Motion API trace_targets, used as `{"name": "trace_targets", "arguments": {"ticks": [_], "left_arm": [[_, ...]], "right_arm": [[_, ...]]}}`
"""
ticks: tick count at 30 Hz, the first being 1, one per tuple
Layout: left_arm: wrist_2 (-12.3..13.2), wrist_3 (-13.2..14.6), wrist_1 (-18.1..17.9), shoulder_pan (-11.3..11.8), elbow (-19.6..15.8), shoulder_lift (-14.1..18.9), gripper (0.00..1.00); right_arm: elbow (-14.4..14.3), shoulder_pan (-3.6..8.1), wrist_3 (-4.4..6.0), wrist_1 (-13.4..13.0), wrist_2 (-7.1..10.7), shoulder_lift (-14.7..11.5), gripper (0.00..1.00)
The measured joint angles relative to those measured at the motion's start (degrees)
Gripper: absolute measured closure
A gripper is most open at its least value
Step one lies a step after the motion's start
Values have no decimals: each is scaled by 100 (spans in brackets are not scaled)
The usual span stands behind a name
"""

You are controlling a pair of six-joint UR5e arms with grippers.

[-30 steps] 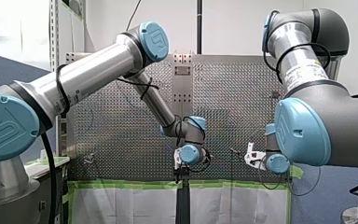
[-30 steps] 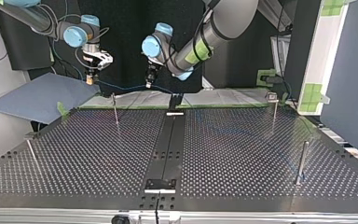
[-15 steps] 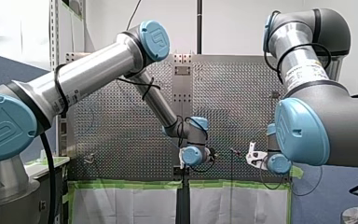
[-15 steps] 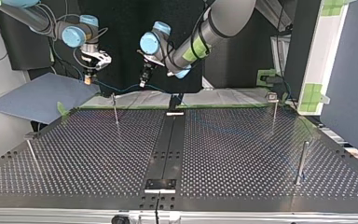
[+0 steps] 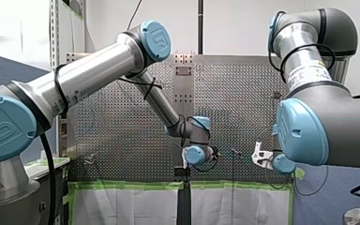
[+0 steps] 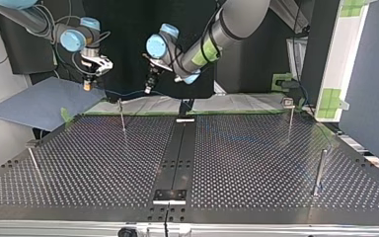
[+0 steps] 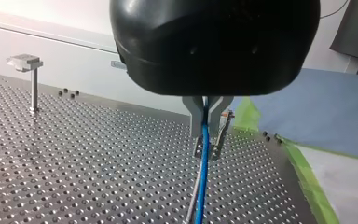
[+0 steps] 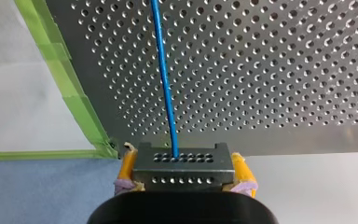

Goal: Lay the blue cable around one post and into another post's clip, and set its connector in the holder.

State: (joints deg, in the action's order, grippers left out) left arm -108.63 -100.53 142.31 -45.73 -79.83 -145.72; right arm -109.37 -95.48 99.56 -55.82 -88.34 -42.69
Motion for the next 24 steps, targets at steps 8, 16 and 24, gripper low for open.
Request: {"name": "trace_targets", "arguments": {"ticks": [8,16,24], "left_arm": [[48,-52,123,-34,338,-119,100],[68,-105,258,-77,718,-375,100],[143,-168,210,-122,913,-428,100]], "right_arm": [[163,75,4,163,1,1,100],[357,170,50,362,0,1,100],[524,232,83,533,0,1,100]]}}
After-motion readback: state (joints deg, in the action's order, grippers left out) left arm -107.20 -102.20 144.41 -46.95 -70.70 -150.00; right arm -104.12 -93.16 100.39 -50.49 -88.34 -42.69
